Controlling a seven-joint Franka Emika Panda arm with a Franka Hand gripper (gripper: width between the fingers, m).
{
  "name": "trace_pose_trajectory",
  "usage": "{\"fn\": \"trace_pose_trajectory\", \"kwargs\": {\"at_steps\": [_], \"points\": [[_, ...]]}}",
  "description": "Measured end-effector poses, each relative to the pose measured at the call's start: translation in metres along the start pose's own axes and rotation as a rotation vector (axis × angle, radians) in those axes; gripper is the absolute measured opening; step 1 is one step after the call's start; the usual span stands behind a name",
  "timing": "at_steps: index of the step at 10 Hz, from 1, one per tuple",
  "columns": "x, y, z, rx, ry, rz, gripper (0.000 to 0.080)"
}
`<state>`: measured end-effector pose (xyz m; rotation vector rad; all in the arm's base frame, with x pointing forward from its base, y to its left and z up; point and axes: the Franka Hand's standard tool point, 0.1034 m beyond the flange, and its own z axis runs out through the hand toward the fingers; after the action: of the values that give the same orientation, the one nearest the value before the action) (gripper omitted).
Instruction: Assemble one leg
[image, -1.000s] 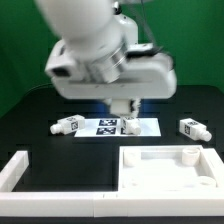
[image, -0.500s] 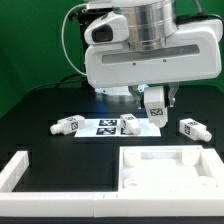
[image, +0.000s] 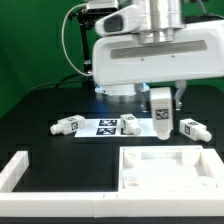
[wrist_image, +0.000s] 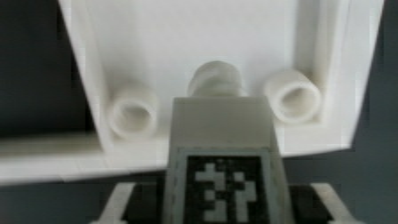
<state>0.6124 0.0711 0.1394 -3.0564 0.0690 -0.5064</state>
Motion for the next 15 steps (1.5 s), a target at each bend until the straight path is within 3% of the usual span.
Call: {"fn": "trace_pose_trajectory", "kwargs": {"at_steps": [1,2,7,10,15], "points": [[0.009,-0.011,0.004,0.013,0.114,-0.057,0.0282],[0.013,-0.010,0.009,0.014,0.223,-0.108,0.0282],[0.008,-0.011,0.015,0.014,0.227,-0.101,0.0282],[-0.002,-0.034,0.034,0.023,0.211,-0.122,0.0282],[-0.006,-0.032,0.054,0.016,0.192,-0.127,0.0282]]}}
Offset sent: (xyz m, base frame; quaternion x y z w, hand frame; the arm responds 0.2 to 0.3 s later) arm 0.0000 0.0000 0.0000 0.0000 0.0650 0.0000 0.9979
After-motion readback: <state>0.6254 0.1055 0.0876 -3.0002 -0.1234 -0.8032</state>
